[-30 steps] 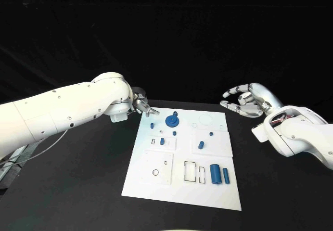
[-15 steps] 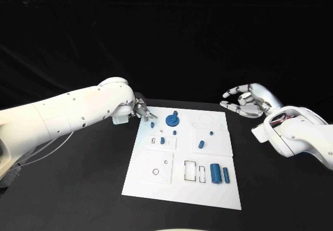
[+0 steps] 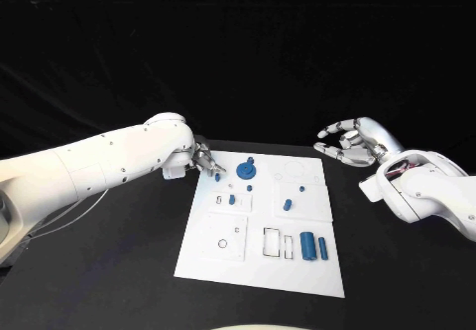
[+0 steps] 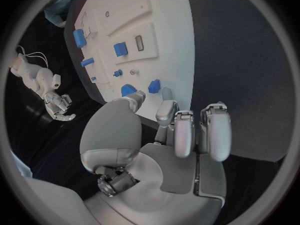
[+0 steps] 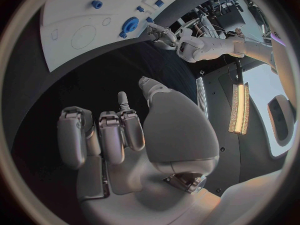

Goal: Assemble the parts on the task board

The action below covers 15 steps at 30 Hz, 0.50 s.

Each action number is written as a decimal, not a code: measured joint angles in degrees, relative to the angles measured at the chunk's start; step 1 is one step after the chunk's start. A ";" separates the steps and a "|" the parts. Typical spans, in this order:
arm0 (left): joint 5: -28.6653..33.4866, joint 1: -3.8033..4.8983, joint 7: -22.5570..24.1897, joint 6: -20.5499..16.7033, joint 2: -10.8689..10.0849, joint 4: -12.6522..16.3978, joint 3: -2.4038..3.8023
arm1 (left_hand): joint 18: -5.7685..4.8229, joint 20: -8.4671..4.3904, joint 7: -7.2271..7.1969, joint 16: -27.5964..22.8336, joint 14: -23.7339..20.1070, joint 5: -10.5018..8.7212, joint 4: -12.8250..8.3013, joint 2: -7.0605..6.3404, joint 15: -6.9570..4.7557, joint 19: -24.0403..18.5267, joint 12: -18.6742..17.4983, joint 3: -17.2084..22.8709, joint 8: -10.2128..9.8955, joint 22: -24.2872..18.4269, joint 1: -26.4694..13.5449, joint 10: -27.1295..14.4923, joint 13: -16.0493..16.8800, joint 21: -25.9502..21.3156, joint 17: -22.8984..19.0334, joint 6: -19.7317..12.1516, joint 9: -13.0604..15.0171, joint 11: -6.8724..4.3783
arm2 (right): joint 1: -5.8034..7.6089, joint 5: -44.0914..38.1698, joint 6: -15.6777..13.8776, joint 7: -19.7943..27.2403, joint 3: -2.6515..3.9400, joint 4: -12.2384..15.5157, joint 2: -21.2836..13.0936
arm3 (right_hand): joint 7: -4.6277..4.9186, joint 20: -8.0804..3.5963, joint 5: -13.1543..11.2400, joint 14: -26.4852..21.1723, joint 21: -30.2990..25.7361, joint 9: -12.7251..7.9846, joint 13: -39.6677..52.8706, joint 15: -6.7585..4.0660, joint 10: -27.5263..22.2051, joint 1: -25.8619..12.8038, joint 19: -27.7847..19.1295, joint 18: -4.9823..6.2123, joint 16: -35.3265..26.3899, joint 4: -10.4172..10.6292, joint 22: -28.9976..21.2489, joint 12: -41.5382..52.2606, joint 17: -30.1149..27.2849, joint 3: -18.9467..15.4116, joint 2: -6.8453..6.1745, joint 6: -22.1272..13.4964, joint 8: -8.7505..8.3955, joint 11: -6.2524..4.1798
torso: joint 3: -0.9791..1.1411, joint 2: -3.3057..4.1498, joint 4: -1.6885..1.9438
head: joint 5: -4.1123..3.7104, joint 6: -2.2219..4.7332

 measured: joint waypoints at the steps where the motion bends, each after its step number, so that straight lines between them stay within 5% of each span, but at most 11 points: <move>1: 0.03 0.00 0.03 0.01 0.01 0.00 0.00 | 0.00 0.00 0.00 0.00 0.00 0.00 0.00 0.00 0.00 0.00 0.00 0.00 0.00 0.00 0.00 0.00 0.00 0.00 0.00 0.00 0.00 0.00 | 0.00 0.00 0.00 0.00 0.00 -0.02 0.01 | 0.00 0.00 0.00 0.00 0.00 0.00 0.00 0.00 0.00 0.00 0.00 0.00 0.00 0.00 0.00 0.00 0.00 0.00 0.00 0.00 0.00 0.00 | 0.01 -0.01 0.02 | 0.00 -0.02; 15: 0.76 -0.04 0.39 0.37 0.21 -0.38 -0.02 | 0.00 0.20 0.33 0.00 0.20 0.00 -0.17 1.54 0.20 -0.21 0.00 -0.13 -0.87 0.00 2.92 -0.12 0.04 0.00 0.00 0.34 -0.75 0.12 | -0.04 0.00 0.01 0.00 0.00 -0.08 0.17 | 0.00 0.00 0.00 0.00 0.00 0.00 -0.01 0.00 0.00 0.00 0.00 -0.01 0.00 0.00 -0.01 0.00 -0.01 0.00 0.00 0.00 0.25 0.00 | 0.03 -0.03 0.02 | 0.04 -0.14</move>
